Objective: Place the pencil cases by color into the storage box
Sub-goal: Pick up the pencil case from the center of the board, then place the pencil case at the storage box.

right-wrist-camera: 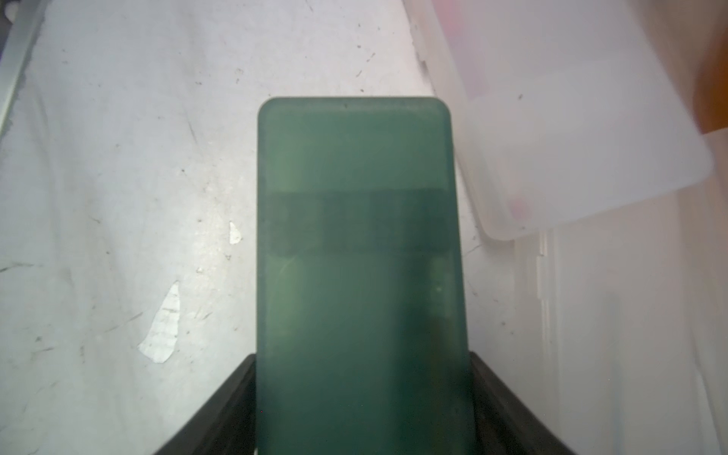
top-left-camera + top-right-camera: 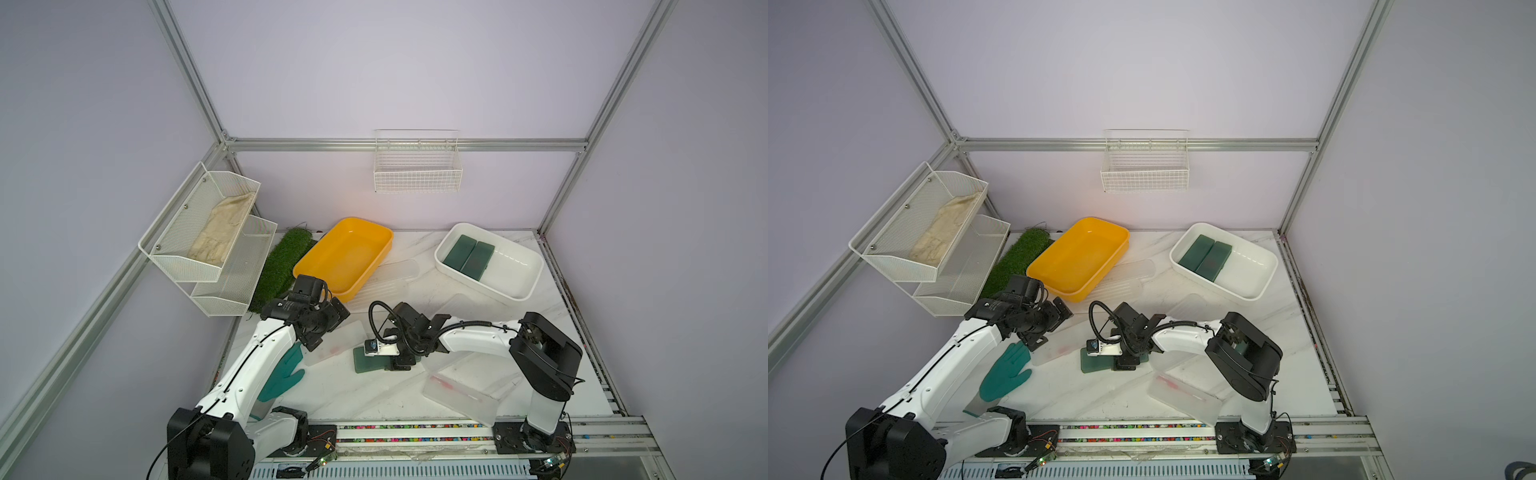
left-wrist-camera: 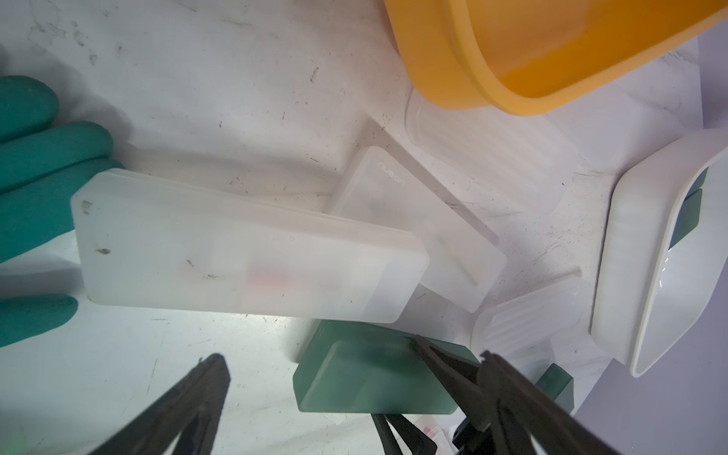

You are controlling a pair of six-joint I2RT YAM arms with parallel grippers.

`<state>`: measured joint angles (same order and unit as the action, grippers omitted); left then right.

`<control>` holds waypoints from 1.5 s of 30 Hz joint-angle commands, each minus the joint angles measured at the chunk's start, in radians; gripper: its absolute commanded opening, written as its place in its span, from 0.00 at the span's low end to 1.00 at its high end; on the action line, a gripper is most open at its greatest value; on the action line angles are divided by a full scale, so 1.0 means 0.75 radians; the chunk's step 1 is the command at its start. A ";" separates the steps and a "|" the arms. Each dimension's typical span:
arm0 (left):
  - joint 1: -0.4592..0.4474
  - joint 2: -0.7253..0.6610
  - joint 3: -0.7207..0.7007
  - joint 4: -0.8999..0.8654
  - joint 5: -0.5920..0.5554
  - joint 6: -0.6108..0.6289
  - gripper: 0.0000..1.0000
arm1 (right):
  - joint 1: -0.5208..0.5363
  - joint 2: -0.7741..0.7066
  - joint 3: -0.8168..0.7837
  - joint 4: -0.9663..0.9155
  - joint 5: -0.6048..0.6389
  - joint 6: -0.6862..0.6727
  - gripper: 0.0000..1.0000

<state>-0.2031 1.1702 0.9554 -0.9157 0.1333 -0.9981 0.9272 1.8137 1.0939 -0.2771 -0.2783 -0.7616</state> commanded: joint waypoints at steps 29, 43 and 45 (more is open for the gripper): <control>0.007 -0.128 0.078 0.295 0.063 0.247 1.00 | -0.231 -0.250 -0.139 0.460 0.183 0.445 0.65; -0.020 -0.059 0.143 0.461 0.029 0.394 1.00 | -0.272 -0.189 -0.057 0.565 0.472 0.763 0.66; -0.039 -0.054 0.144 0.496 0.022 0.424 1.00 | -0.285 -0.191 -0.051 0.577 0.507 0.805 0.65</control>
<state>-0.2134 1.1271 1.0004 -0.6193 0.1654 -0.7418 0.7303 1.6680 1.0222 0.0780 0.0349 -0.2440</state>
